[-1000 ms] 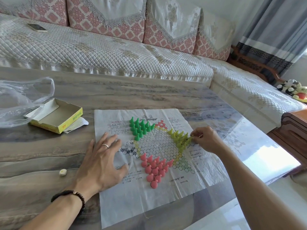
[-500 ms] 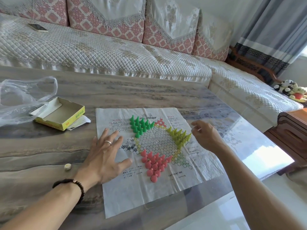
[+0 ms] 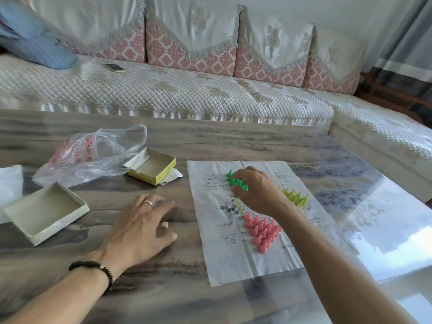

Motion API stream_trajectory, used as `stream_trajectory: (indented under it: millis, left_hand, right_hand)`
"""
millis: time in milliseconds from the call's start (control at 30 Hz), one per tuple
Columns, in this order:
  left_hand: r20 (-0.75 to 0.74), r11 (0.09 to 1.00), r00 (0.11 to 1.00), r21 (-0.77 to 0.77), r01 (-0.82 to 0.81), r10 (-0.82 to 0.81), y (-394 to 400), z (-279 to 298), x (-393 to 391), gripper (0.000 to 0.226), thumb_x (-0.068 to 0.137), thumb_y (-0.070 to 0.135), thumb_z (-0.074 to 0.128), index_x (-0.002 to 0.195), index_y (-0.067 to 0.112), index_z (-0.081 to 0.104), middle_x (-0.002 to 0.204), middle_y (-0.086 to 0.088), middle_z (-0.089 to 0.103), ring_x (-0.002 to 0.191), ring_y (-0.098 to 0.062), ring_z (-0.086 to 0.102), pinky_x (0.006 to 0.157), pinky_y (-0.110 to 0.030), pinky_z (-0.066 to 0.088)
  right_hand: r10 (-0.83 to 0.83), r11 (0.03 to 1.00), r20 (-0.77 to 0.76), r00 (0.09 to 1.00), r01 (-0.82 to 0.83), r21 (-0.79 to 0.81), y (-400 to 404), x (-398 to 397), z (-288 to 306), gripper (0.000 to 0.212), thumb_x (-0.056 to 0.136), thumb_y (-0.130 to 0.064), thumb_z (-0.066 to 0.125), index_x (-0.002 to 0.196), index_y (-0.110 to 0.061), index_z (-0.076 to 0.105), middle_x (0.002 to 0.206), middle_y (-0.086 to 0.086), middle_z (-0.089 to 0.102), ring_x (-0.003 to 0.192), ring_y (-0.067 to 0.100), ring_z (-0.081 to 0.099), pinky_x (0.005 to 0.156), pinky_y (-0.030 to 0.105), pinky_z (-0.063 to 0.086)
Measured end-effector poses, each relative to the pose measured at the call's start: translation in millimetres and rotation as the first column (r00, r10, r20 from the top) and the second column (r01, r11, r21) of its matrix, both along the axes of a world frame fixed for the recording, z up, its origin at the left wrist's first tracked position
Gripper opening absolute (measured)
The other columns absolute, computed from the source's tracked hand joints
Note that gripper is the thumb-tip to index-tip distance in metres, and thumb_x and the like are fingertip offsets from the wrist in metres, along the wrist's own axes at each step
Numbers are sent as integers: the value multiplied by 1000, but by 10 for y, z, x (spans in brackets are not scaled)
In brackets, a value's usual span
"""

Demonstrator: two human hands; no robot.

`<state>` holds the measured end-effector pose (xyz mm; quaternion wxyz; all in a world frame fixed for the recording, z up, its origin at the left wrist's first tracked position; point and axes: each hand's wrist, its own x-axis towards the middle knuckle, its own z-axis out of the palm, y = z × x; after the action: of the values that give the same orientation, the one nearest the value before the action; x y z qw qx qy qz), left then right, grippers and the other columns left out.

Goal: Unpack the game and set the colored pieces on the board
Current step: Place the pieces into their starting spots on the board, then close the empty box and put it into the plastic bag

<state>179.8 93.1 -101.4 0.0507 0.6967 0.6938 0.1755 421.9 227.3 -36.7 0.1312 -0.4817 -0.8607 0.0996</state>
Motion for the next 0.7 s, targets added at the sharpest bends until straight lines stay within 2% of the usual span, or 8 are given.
stream_trajectory:
  millis: [100,167,267,367,500,600,700]
  left_hand:
    - [6,999,1000,-36,-3,3,-26,-54,-111,88,64,76,31,139,33,46,128,9,47,119,-15,37,97,-31,36]
    - [37,999,999,-37,2,0,1,-111,-149,82,66,76,34,136,36,49,122,11,49,113,-13,40,94,-30,35]
    - [97,1000,995,20,5,-7,34,-215,-190,63,70,73,40,119,39,60,111,16,50,103,-10,42,86,-29,30]
    - [161,995,987,96,-4,-11,40,-285,-203,46,73,68,48,104,40,65,104,18,49,98,-7,40,86,-29,30]
    - [209,989,978,148,-24,-7,65,-324,-213,34,76,60,50,94,38,69,99,19,51,98,-4,42,83,-28,30]
    - [248,984,968,176,-23,-22,100,-362,-244,33,79,59,50,90,37,72,96,20,53,96,-1,42,81,-27,31]
    - [277,982,960,187,-19,-34,121,-374,-257,31,79,60,52,86,36,71,94,20,54,93,0,42,81,-29,35]
  right_hand:
    - [68,997,-5,998,-68,-32,48,-414,-95,40,90,-33,60,127,-16,58,120,4,58,110,21,56,91,34,45]
    - [99,993,-2,995,-99,-60,110,-663,-184,42,89,-34,61,127,-16,58,120,5,58,112,22,56,93,34,45]
    - [123,986,15,992,-120,-111,201,-995,-324,47,85,-33,64,129,-19,55,122,6,56,114,23,53,93,33,44]
    - [149,975,43,988,-140,-172,278,-1273,-474,54,79,-33,63,132,-26,52,121,7,53,117,25,47,94,33,40]
    - [169,979,69,983,-160,-130,399,-1529,-598,56,71,-50,62,125,-37,56,115,7,57,116,29,46,97,43,43]
    - [151,985,99,984,-141,-102,471,-1635,-622,51,75,-58,61,121,-34,59,120,10,53,117,30,45,98,43,43]
    - [138,990,131,982,-140,6,411,-1682,-571,33,88,-45,54,114,-27,64,114,12,60,110,32,53,92,39,45]
